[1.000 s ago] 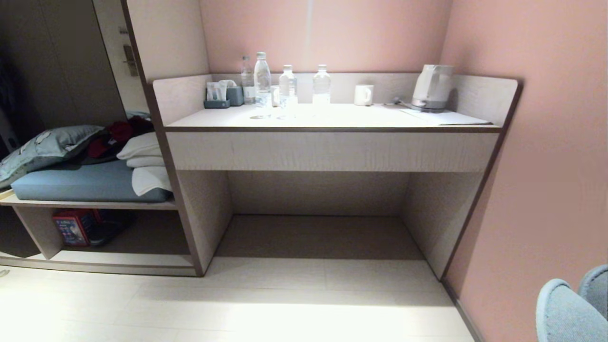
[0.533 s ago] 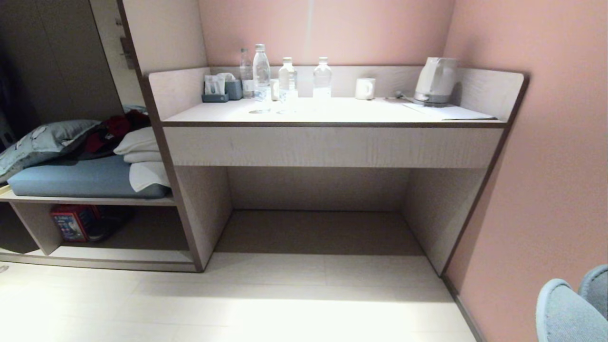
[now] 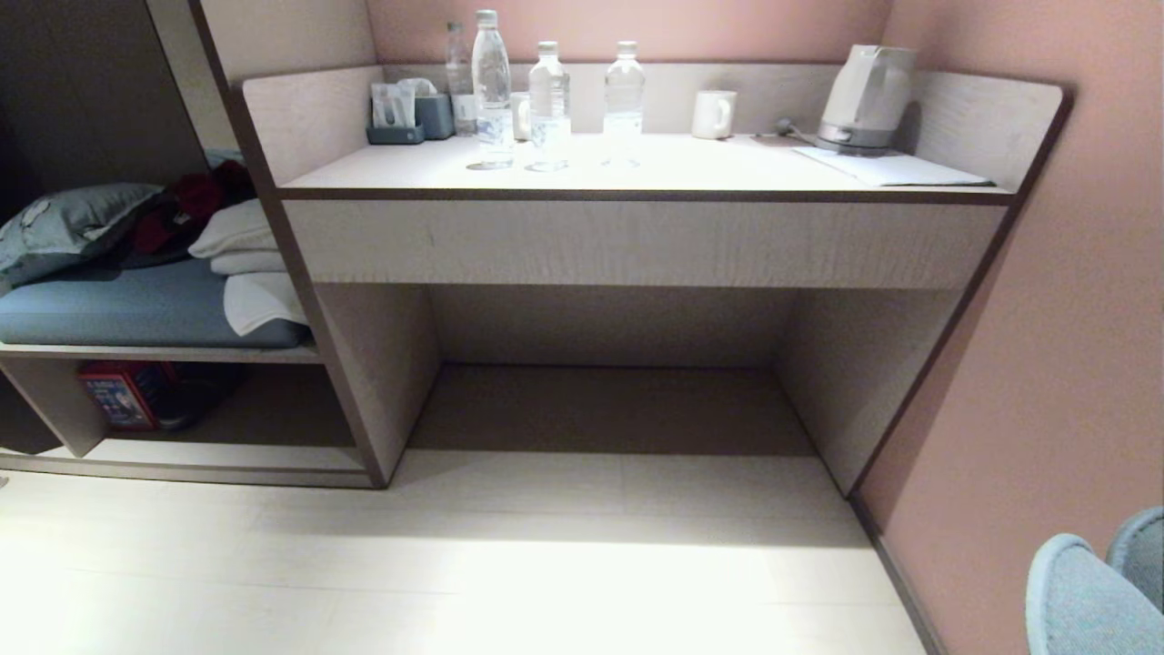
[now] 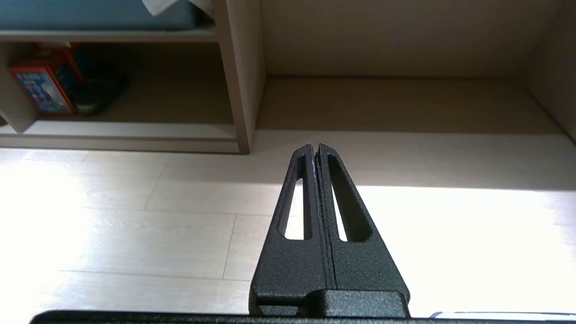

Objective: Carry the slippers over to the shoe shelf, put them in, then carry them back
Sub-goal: Place the slippers on the floor

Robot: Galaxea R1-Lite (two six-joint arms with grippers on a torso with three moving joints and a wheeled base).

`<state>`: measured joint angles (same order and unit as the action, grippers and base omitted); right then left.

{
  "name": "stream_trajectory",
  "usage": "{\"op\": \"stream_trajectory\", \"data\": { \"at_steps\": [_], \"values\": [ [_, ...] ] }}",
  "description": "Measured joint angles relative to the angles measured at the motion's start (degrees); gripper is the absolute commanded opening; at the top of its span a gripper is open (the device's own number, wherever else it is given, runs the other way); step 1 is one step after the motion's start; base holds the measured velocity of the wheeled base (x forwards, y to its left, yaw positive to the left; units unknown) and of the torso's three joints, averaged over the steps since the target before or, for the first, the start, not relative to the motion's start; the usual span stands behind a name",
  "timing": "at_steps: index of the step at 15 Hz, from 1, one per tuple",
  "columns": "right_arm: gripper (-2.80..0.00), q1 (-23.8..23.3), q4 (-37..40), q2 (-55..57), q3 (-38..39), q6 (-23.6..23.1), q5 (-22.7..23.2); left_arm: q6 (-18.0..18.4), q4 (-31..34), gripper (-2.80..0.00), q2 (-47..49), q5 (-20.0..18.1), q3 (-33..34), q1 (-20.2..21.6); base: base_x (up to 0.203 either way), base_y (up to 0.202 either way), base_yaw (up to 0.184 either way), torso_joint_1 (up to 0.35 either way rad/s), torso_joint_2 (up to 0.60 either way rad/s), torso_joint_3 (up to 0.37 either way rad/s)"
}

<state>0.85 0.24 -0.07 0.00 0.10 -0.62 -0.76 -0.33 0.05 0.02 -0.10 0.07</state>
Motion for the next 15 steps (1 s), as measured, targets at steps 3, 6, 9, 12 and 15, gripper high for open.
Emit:
{"op": "stream_trajectory", "data": {
  "at_steps": [3, 6, 9, 12, 15],
  "values": [
    [-2.80, 0.0, 0.0, 0.0, 0.0, 0.0, 0.0, 0.0, 0.0, -2.80, 0.0, 0.0, 0.0, 0.0, 0.000, 0.000, 0.000, 0.006, 0.00, -0.197],
    [-2.80, 0.0, 0.0, 0.0, 0.0, 0.0, 0.0, 0.0, 0.0, -2.80, 0.0, 0.0, 0.0, 0.0, 0.000, 0.000, 0.000, 0.005, 0.00, -0.199],
    [-2.80, 0.0, 0.0, 0.0, 0.0, 0.0, 0.0, 0.0, 0.0, -2.80, 0.0, 0.0, 0.0, 0.0, 0.000, 0.000, 0.000, 0.004, 0.00, -0.199],
    [-2.80, 0.0, 0.0, 0.0, 0.0, 0.0, 0.0, 0.0, 0.0, -2.80, 0.0, 0.0, 0.0, 0.0, 0.000, 0.000, 0.000, 0.005, 0.00, -0.197],
    [-2.80, 0.0, 0.0, 0.0, 0.0, 0.0, 0.0, 0.0, 0.0, -2.80, 0.0, 0.0, 0.0, 0.0, 0.000, 0.000, 0.000, 0.003, 0.00, -0.195]
  ]
}}
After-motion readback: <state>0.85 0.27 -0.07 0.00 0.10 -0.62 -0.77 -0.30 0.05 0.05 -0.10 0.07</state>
